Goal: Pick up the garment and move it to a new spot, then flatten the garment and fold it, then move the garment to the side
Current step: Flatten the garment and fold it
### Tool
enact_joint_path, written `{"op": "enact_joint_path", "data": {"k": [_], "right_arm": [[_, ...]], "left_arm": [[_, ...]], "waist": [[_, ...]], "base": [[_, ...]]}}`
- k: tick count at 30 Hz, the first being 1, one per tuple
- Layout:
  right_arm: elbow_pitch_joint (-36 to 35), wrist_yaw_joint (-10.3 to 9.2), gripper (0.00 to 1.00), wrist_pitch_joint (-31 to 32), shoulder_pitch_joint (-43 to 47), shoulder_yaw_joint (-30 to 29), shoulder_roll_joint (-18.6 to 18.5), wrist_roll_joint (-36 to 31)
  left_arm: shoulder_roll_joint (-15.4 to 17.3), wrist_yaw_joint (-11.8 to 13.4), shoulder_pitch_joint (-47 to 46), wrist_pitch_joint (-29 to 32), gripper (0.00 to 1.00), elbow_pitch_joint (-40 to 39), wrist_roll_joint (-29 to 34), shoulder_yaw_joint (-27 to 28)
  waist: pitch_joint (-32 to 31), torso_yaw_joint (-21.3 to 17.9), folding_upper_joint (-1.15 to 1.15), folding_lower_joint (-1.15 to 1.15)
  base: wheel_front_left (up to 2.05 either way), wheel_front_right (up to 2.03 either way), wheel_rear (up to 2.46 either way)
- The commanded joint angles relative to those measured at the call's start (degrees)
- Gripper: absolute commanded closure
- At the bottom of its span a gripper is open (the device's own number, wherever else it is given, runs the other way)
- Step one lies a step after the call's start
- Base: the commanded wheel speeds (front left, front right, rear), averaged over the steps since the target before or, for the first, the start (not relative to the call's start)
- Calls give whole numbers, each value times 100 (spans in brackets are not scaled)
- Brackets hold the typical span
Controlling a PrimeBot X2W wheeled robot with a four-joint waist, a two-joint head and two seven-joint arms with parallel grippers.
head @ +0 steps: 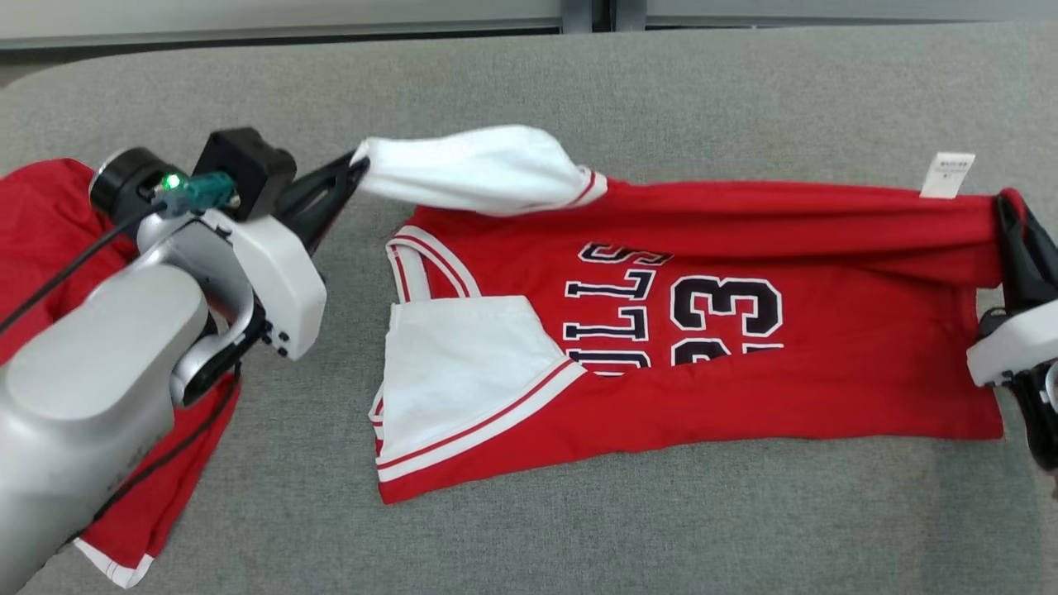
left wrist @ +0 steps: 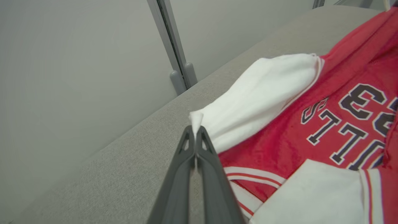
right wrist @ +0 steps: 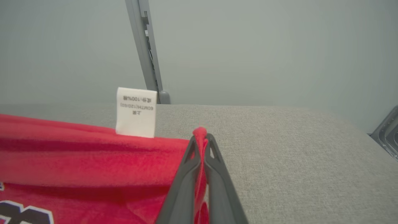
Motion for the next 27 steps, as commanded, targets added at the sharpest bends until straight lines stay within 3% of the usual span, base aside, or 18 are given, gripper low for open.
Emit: {"op": "enact_joint_path", "data": {"k": [1, 7, 12, 18, 26, 27], "right_arm": [[-127, -12, 100, 44, 297, 91, -83, 182], [-561, -12, 100, 422, 905, 325, -356, 678], [-886, -12, 100, 830, 1310, 429, -593, 1035], [-1104, -12, 100, 1229, 1587, 464, -781, 1292], [-1305, -12, 100, 1691, 1814, 497, -852, 1526], [-1306, -12, 13, 1763, 1838, 481, -844, 1596]], "left_arm": [[241, 127, 281, 135, 100, -431, -153, -8], [849, 408, 963, 652, 100, -1714, -221, -147], [1153, 585, 1420, 1027, 100, -2466, -254, -207], [1285, 663, 1730, 1285, 100, -2806, -272, -236], [1200, 680, 1971, 1369, 100, -2789, -161, -257], [1181, 674, 1994, 1385, 100, -2757, -111, -262]], "waist": [[-234, 39, 0, 0], [-505, 51, 0, 0], [-615, 43, 0, 0], [-666, 9, 0, 0], [-648, -45, 0, 0], [-642, -46, 0, 0]], "base": [[0, 0, 0], [0, 0, 0], [0, 0, 0], [0, 0, 0], [0, 0, 0], [0, 0, 0]]}}
